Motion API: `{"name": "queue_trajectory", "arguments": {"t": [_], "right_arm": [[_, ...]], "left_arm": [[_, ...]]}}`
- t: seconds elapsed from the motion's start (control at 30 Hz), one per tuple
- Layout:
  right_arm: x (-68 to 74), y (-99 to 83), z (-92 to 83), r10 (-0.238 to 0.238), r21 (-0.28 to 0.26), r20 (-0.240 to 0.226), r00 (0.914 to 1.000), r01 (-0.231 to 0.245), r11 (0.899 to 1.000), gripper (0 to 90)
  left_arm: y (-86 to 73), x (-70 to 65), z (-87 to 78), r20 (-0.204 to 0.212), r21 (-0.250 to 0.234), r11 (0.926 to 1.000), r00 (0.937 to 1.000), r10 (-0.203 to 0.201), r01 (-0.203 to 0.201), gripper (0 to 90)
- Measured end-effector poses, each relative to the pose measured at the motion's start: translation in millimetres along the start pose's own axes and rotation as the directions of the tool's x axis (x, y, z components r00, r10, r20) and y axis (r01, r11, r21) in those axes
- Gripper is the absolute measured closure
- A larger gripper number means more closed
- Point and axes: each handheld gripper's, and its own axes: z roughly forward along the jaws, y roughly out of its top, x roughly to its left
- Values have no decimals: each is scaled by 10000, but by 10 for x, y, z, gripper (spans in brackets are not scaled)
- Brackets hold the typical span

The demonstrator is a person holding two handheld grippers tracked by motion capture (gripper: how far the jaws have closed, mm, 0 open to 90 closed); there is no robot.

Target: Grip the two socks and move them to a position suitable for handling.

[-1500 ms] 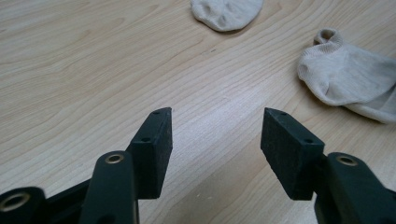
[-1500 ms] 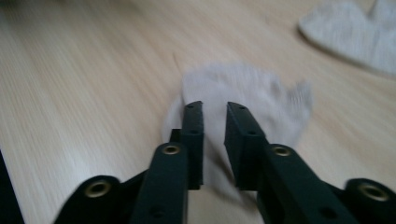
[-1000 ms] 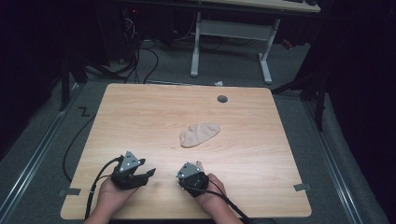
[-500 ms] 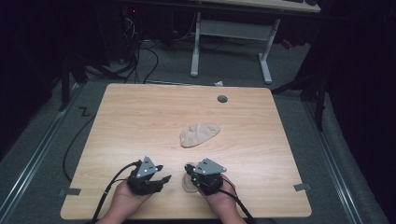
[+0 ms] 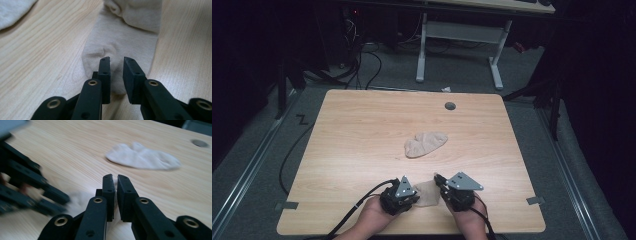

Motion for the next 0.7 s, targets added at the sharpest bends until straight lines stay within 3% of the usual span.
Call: {"name": "queue_trajectory", "arguments": {"t": [0.17, 0.3, 0.37, 0.53, 0.7], "right_arm": [[-239, -202, -210, 430, 376, 773, 9961, -460, 9982, 829], [-293, -228, -238, 500, 479, 974, 9940, -549, 9973, 834], [-290, -246, -168, 435, 841, 786, 9960, -501, 9952, 842], [-254, -338, 96, 132, 2131, 302, 9995, -194, 9768, 845], [-221, -356, 213, 206, 2421, -80, 9998, -181, 9701, 841]], "left_arm": [[-5, 48, -13, 249, 83, 9999, 9996, 113, -115, 761], [-7, 87, -20, 335, 131, 9999, 9994, 17, -21, 758], [-15, 88, -33, 298, 167, 9998, 9995, 70, -75, 756], [-57, 145, -79, 250, 218, 9996, 9996, 155, -160, 754], [-153, 237, -163, 166, 135, 9998, 9998, -120, 118, 746]]}}
